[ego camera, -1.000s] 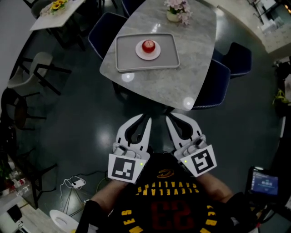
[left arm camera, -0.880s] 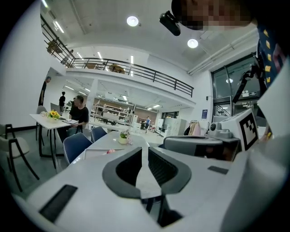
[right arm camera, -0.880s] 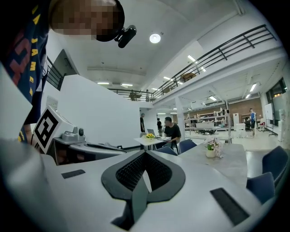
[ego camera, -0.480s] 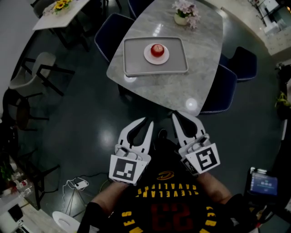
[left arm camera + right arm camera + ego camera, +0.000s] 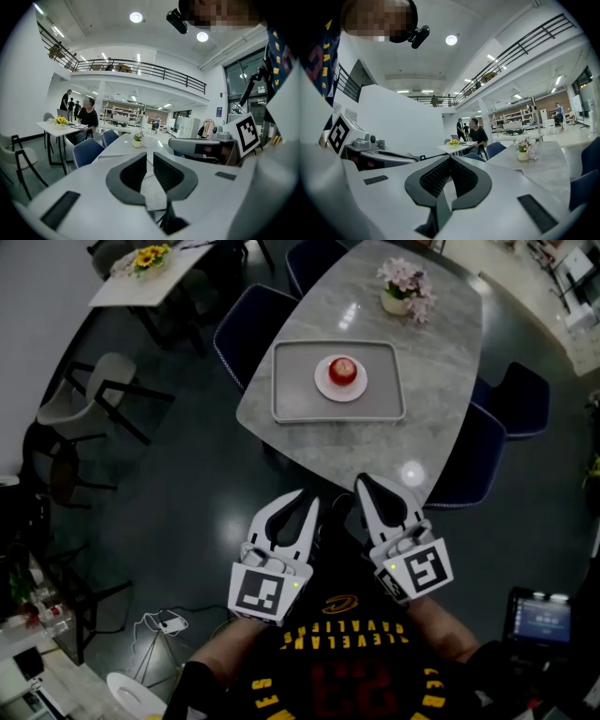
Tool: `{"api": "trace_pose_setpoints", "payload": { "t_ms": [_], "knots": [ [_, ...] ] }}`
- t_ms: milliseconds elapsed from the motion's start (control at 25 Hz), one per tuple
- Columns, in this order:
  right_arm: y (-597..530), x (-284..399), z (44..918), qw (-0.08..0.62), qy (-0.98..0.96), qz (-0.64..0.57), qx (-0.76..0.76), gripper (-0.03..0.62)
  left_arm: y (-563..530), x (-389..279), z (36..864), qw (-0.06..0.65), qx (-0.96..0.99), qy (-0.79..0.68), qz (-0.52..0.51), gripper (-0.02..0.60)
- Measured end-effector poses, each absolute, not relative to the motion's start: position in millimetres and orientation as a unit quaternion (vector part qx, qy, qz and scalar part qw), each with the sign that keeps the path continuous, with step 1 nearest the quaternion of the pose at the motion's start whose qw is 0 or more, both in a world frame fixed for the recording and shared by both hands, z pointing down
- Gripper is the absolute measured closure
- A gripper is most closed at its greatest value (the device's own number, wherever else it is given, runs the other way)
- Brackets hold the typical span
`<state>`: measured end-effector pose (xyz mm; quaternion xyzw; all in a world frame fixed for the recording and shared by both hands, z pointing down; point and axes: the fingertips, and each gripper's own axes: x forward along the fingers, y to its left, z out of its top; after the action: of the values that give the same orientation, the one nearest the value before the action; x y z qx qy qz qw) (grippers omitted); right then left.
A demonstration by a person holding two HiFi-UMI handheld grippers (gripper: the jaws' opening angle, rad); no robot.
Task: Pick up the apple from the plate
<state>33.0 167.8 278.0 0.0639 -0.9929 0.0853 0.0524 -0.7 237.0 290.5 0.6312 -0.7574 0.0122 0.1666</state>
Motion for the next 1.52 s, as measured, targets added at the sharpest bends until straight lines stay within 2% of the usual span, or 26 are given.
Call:
{"api": "trace_pose_setpoints", "payload": {
  "t_ms": [480,1000,1520],
  "knots": [
    [66,-17,274,0.043,-0.991,0.115,0.06,0.588,146,-48,288,0.176,0.619,-0.765,0.027,0.537],
    [18,-45,297,0.063,-0.987,0.146,0.024,0.588,93,-69,306,0.207,0.597,-0.775,0.027,0.537],
    [0,-46,300,0.065,-0.985,0.144,0.069,0.588,74,-76,302,0.193,0.628,-0.754,0.032,0.535]
  ]
}}
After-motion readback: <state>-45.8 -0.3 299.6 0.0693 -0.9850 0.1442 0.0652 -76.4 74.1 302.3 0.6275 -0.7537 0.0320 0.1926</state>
